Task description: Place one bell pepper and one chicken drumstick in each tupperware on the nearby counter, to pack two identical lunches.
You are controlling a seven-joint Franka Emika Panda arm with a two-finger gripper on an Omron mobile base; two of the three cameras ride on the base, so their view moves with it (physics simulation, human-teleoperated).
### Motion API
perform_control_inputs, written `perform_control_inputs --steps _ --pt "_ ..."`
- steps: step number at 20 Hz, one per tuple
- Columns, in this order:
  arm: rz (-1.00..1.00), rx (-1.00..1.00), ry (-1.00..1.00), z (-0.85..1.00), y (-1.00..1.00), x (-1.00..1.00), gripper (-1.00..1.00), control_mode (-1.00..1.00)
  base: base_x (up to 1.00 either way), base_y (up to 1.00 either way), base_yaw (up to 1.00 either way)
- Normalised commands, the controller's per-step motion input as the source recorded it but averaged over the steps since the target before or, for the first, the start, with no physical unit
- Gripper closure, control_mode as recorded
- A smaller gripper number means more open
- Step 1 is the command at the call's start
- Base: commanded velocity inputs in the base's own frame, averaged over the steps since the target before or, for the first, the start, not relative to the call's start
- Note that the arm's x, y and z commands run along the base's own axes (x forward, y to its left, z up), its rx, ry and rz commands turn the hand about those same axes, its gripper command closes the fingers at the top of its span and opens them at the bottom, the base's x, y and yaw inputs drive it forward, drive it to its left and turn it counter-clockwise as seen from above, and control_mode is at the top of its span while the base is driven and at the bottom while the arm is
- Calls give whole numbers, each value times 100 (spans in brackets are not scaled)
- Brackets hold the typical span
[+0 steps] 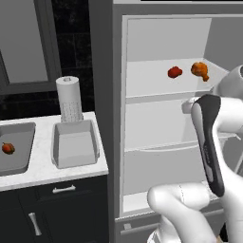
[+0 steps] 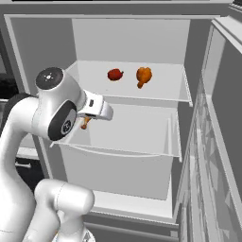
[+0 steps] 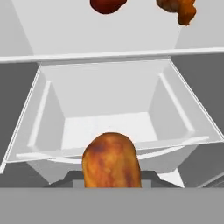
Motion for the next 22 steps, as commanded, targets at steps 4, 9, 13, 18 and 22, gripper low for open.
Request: perform_control_inputs --steps 4,9,13,18,22 --pt "-8 -1 13 -47 0 -65 100 -100 0 0 0" --pt "-1 0 2 -38 1 -81 100 -100 0 0 0" --pt "0 0 0 0 0 0 100 100 -100 21 0" --pt "0 0 0 0 0 0 100 100 -100 78 0" --pt "0 0 0 0 0 0 100 100 -70 100 -1"
